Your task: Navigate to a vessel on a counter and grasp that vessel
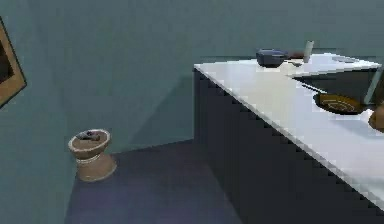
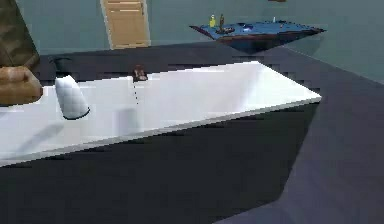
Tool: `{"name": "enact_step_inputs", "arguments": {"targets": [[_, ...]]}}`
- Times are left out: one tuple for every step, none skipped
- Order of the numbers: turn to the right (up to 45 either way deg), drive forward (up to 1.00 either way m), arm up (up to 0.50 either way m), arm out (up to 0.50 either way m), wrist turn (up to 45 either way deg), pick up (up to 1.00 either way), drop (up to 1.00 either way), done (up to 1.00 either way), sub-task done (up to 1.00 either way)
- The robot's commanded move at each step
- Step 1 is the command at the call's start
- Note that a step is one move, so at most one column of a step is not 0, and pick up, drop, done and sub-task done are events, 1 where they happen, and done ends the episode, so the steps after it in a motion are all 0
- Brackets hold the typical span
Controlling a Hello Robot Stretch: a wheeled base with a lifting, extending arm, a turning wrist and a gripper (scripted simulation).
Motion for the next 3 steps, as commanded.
{"name": "enact_step_inputs", "arguments": {"targets": [[45.0, 0.0, 0.0, 0.0, 0.0, 0.0, 0.0, 0.0, 0.0], [24.0, 0.0, 0.0, 0.0, 0.0, 0.0, 0.0, 0.0, 0.0], [3.0, 0.0, 0.0, 0.0, 0.0, 0.0, 0.0, 0.0, 0.0]]}}
